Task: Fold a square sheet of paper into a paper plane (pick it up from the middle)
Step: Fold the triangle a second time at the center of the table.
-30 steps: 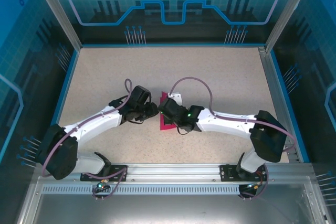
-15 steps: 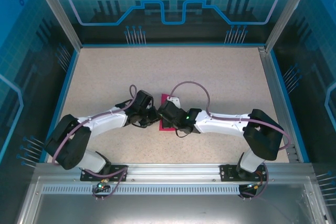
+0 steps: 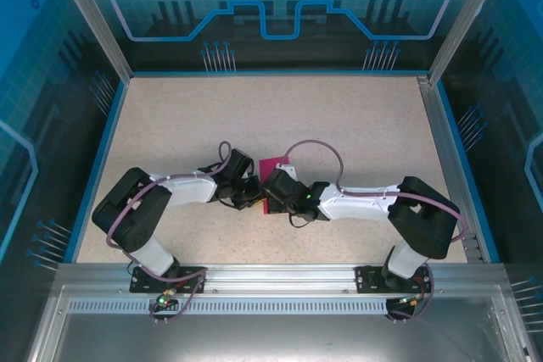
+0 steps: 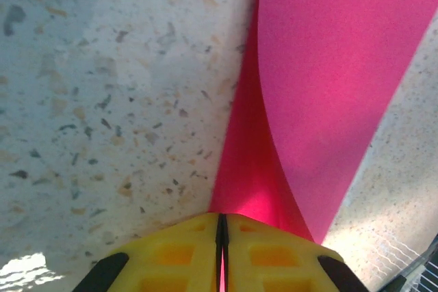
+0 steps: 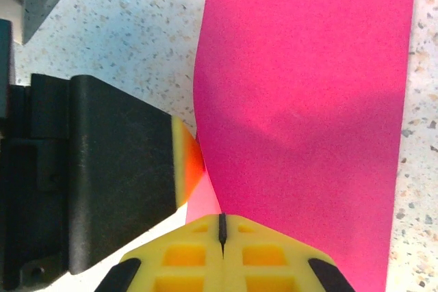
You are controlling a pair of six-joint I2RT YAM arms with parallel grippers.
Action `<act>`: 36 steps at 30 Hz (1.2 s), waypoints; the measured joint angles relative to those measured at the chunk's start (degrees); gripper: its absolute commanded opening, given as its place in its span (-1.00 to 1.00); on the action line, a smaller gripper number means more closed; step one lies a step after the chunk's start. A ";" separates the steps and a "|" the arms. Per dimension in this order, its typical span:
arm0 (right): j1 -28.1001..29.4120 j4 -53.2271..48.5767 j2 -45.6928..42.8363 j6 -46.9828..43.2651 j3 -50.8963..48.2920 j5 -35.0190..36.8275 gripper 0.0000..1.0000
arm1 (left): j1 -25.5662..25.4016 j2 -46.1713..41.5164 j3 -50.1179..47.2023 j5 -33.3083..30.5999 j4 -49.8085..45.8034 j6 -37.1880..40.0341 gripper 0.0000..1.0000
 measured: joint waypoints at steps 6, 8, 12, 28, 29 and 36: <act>-2.67 3.37 -2.23 -0.15 -3.82 -3.63 -0.95 | 0.02 0.48 0.13 0.24 0.04 0.02 -0.80; -3.50 4.76 -3.17 -0.33 -4.68 -4.90 -0.95 | 0.09 0.55 0.15 0.42 0.04 0.02 -0.79; -5.03 6.27 -4.57 -1.40 -6.12 -7.43 -0.94 | 0.11 0.79 0.70 0.46 -0.59 0.04 -0.80; -18.25 9.66 -4.22 -14.67 -6.73 -27.10 -0.90 | 0.11 1.64 2.71 0.39 -3.67 1.31 -0.78; -18.78 9.64 -3.98 -15.72 -6.73 -28.50 -0.90 | 0.11 1.68 2.80 0.39 -3.82 1.33 -0.78; -21.20 7.87 -3.65 -21.55 -6.73 -35.23 -0.88 | -0.02 2.03 3.91 0.02 -5.44 2.05 -0.76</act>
